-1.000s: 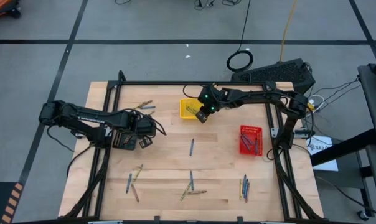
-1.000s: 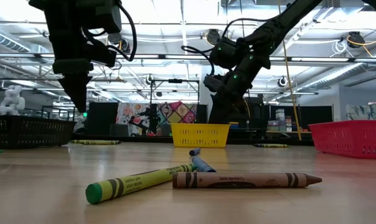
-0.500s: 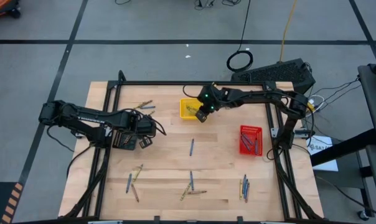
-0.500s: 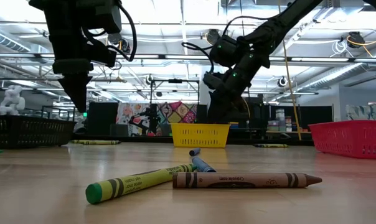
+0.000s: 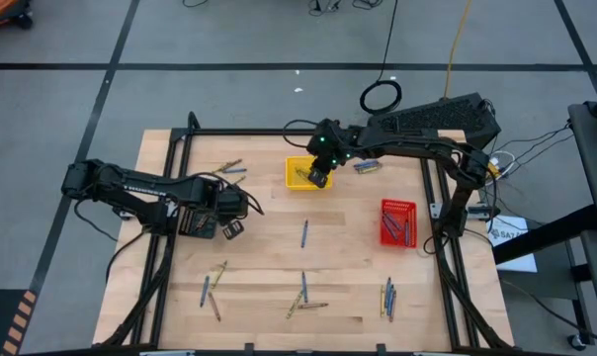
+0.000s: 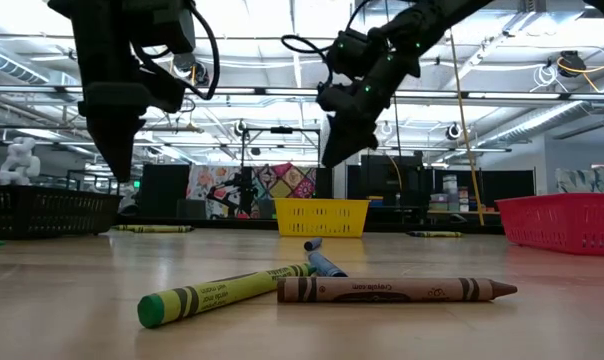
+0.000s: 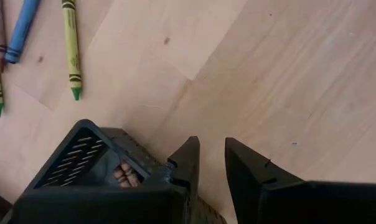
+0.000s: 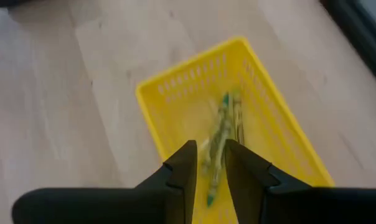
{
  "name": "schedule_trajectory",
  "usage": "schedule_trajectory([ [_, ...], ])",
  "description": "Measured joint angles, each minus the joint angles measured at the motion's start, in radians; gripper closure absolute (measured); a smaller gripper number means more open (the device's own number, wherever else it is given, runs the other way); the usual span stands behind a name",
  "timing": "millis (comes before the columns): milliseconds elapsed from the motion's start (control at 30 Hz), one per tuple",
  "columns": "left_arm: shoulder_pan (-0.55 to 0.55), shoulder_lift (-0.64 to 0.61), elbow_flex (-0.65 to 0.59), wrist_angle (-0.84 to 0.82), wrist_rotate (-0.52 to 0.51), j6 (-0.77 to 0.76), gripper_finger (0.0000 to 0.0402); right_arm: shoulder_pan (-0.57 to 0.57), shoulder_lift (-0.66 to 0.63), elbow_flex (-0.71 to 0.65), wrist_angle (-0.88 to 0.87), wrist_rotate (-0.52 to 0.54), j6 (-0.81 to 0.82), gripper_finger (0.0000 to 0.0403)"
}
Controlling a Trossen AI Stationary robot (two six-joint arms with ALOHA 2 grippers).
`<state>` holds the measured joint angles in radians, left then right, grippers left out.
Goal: Sort crayons
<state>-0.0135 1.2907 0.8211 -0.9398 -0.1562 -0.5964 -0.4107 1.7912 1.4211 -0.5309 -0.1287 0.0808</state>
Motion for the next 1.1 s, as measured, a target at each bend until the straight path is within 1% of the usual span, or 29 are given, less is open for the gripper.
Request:
schedule_trajectory([
  [233, -0.080, 0.012, 0.000, 0.073, 0.052, -0.004, 0.0331, 0.020, 0.000, 0.024, -0.191, 0.002, 0.073, 0.0332],
  [333, -0.124, 0.029, 0.000, 0.117, 0.053, -0.025, 0.0331, 0.047, 0.000, 0.024, -0.258, 0.001, 0.111, 0.0332],
  [467, -0.186, 0.055, 0.000, 0.121, 0.059, -0.067, 0.0331, 0.095, 0.000, 0.024, -0.345, 0.001, 0.158, 0.0332],
  [600, -0.256, 0.080, -0.008, 0.120, 0.089, -0.172, 0.0331, 0.155, 0.000, 0.024, -0.400, 0.001, 0.173, 0.0332],
  [767, -0.357, 0.108, -0.009, 0.124, 0.151, -0.275, 0.0331, 0.228, 0.000, 0.024, -0.401, 0.001, 0.173, 0.0332],
  [900, -0.433, 0.116, -0.009, 0.132, 0.164, -0.419, 0.0331, 0.273, 0.000, 0.024, -0.401, 0.001, 0.173, 0.0332],
  [1100, -0.536, 0.117, -0.009, 0.244, 0.181, -0.626, 0.0331, 0.312, 0.000, 0.024, -0.389, 0.013, 0.196, 0.0332],
])
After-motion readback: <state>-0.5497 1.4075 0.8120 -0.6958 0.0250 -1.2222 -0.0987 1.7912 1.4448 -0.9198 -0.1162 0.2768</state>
